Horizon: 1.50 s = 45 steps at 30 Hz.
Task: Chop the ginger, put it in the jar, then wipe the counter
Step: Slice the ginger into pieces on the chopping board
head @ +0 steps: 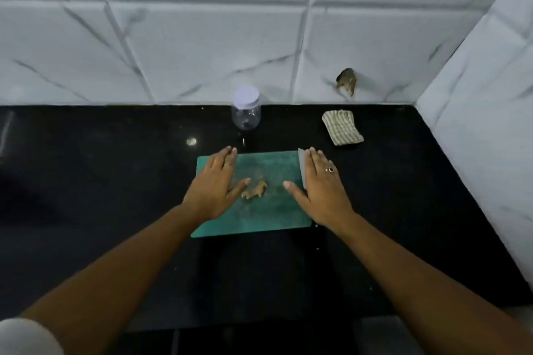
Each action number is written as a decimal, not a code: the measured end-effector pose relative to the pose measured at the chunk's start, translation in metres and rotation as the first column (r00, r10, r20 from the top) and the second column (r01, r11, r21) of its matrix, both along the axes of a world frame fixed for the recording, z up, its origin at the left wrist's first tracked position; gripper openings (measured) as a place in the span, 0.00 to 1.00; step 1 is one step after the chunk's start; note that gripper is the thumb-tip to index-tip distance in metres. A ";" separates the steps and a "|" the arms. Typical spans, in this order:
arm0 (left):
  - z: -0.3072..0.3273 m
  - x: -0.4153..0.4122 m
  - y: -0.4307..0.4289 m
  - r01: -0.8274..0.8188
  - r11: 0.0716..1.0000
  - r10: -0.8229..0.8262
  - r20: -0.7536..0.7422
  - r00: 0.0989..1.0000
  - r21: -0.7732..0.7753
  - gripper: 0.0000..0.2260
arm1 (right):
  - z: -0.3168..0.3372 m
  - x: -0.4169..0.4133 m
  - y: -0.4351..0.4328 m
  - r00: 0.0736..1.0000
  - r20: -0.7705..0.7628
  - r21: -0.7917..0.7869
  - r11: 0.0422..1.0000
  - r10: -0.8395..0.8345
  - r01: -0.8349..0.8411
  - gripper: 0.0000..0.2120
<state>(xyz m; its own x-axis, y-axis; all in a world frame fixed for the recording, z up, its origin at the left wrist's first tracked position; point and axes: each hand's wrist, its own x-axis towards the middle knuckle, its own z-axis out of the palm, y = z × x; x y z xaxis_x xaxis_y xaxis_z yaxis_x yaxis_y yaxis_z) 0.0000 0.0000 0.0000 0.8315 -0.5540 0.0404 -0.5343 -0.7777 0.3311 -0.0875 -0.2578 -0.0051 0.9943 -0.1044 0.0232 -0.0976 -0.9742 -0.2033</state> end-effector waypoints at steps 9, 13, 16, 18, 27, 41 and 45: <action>-0.042 -0.022 -0.018 -0.096 0.995 0.097 -0.134 0.986 0.020 0.29 | -0.035 -0.020 0.014 0.958 0.010 0.062 0.956 -0.286 0.285 0.18; -0.043 -0.020 -0.030 -0.136 0.991 0.135 -0.143 0.980 0.005 0.28 | -0.034 -0.013 0.012 0.939 -0.047 0.183 0.921 -0.340 0.343 0.15; -0.042 -0.018 -0.040 -0.158 0.987 0.157 -0.132 0.979 0.007 0.26 | -0.029 -0.006 0.007 0.922 -0.122 0.257 0.886 -0.366 0.386 0.15; -0.043 -0.018 -0.044 -0.179 0.984 0.179 -0.132 0.975 0.005 0.25 | -0.029 -0.003 0.001 0.912 -0.170 0.313 0.857 -0.372 0.408 0.15; -0.047 -0.018 -0.042 -0.234 0.971 0.225 -0.171 0.959 -0.039 0.22 | -0.021 -0.022 -0.013 0.881 -0.330 0.790 0.413 -0.338 0.454 0.03; -0.058 0.001 -0.011 -0.056 0.962 -0.026 -0.292 0.956 -0.268 0.29 | -0.017 -0.012 0.014 0.883 -0.311 0.798 0.408 -0.352 0.444 0.06; -0.060 0.001 -0.008 -0.057 0.973 0.000 -0.247 0.969 -0.223 0.23 | -0.021 0.007 0.030 0.882 -0.354 0.803 0.382 -0.311 0.457 0.11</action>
<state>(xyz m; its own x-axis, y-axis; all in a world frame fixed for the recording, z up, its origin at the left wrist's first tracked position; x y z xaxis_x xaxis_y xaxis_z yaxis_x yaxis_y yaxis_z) 0.0009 -0.0081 -0.0602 0.8470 -0.5298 -0.0440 -0.3936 -0.6805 0.6181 -0.0802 -0.2274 -0.0258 0.8264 -0.3693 -0.4250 -0.5082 -0.1644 -0.8454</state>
